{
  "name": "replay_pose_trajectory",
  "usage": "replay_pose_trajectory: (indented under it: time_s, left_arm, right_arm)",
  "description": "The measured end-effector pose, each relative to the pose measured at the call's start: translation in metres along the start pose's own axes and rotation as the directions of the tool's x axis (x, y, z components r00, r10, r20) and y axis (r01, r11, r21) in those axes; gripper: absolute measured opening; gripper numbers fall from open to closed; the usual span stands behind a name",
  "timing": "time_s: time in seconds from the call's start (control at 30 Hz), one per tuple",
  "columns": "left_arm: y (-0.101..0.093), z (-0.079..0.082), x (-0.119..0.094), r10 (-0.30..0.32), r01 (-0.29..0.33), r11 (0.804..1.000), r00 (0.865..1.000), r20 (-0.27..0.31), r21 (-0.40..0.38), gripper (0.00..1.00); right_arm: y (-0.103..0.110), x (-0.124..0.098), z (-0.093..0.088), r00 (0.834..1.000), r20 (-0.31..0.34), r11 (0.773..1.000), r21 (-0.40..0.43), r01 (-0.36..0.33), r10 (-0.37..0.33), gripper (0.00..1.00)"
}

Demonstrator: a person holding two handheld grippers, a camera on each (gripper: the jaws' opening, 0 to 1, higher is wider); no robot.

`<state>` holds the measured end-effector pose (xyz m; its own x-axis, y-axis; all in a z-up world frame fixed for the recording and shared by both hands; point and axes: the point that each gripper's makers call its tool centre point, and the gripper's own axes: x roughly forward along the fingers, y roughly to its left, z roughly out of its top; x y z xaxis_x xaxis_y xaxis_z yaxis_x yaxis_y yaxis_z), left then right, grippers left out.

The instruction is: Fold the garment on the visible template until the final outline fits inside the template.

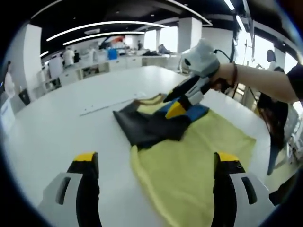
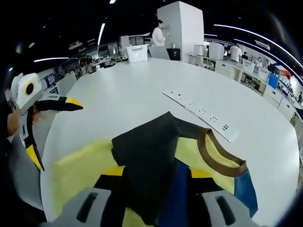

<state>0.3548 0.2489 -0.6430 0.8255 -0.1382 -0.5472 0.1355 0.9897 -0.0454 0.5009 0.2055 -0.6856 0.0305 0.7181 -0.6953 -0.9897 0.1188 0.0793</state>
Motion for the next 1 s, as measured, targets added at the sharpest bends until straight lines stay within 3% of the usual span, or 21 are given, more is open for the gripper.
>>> replay_pose_trajectory:
  time_s: [0.4, 0.87, 1.0]
  left_arm:
    - [0.003, -0.006, 0.003, 0.003, -0.003, 1.0, 1.0, -0.015, -0.003, 0.96]
    - [0.006, -0.008, 0.004, 0.017, -0.017, 1.0, 0.999, -0.028, 0.006, 0.94]
    - [0.006, -0.008, 0.004, 0.019, -0.018, 1.0, 0.999, -0.032, 0.011, 0.94]
  right_arm:
    - [-0.018, 0.018, -0.008, 1.0, -0.016, 0.999, 0.041, 0.0, 0.0, 0.32]
    - [-0.021, 0.024, -0.01, 1.0, -0.019, 0.999, 0.044, -0.006, 0.007, 0.07]
    - [-0.021, 0.022, -0.008, 1.0, -0.007, 0.998, 0.06, -0.011, 0.011, 0.04]
